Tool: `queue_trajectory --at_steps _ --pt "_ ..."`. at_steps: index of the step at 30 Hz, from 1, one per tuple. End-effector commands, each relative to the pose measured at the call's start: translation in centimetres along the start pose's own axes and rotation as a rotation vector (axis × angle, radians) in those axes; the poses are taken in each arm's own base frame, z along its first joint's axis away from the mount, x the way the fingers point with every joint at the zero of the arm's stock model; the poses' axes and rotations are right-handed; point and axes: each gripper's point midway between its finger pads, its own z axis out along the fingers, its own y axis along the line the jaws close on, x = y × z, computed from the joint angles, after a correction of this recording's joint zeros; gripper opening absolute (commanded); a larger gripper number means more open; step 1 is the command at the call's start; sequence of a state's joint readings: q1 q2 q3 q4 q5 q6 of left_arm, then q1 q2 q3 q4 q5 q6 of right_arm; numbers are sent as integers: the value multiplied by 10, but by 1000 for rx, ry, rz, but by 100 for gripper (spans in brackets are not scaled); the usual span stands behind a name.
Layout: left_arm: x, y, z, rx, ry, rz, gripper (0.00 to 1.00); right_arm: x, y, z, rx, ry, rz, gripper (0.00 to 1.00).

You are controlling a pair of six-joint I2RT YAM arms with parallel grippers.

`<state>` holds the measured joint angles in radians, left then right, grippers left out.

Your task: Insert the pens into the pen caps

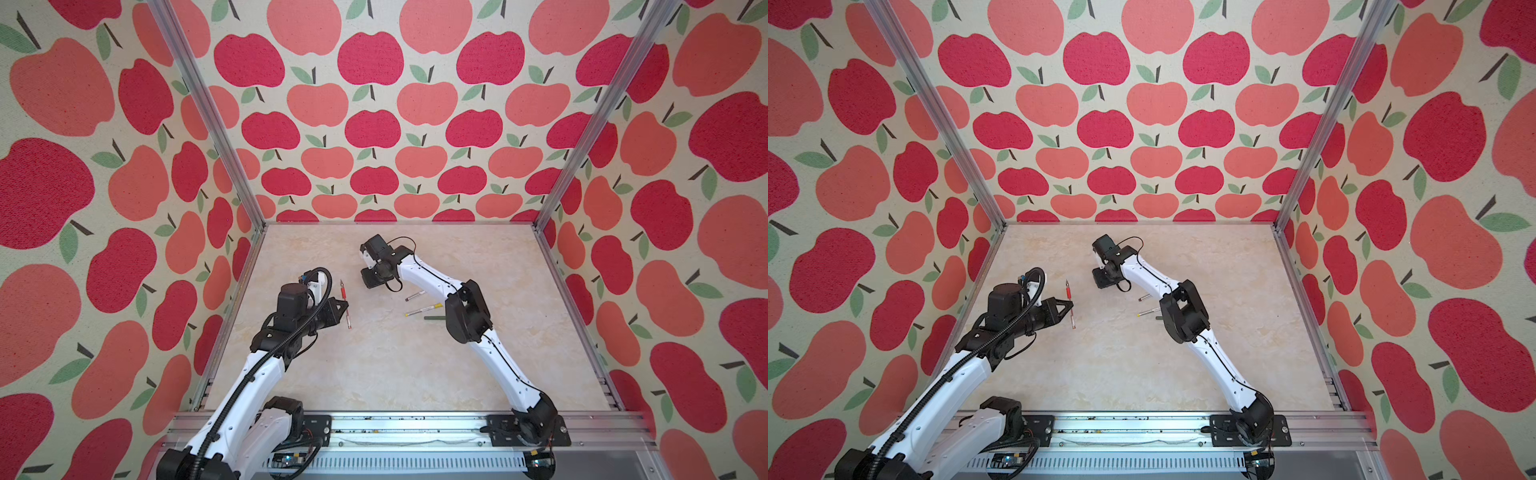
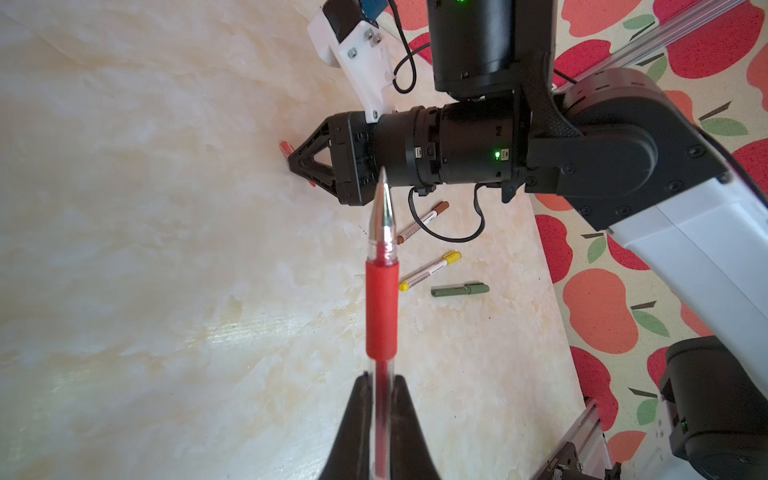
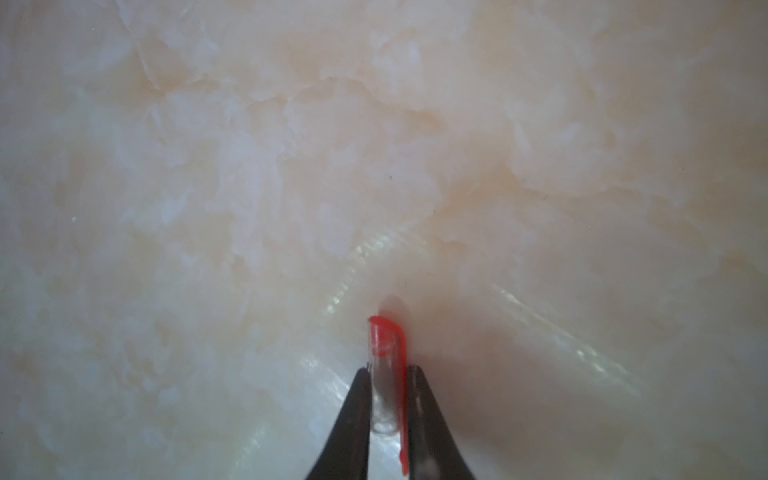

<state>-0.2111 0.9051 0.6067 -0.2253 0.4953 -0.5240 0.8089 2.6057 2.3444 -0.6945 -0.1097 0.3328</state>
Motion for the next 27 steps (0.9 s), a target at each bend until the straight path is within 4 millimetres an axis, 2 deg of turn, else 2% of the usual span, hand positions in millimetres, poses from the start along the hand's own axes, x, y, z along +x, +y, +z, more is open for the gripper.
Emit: queue_trajectory --at_steps 1,4,9,13,15,18,23,27 --pt "-7 -21 3 84 4 77 0 -31 7 -38 -134 -108 111 18" --pt "-4 -28 10 109 24 112 0 -50 7 -75 -234 -205 172 18" --pt "0 -46 27 190 61 154 0 -70 3 -140 -416 -337 283 18" --pt "-6 -57 46 257 55 108 0 -73 8 -187 -572 -431 337 19" --pt "-12 -64 53 298 36 72 0 -68 10 -202 -629 -448 357 19" --pt "-17 -78 62 352 27 41 0 -58 16 -214 -661 -455 332 19" --pt "-15 -102 68 393 54 69 0 -39 19 -215 -625 -442 290 19" --pt "-13 -108 70 392 60 80 0 -30 21 -215 -621 -445 280 19"
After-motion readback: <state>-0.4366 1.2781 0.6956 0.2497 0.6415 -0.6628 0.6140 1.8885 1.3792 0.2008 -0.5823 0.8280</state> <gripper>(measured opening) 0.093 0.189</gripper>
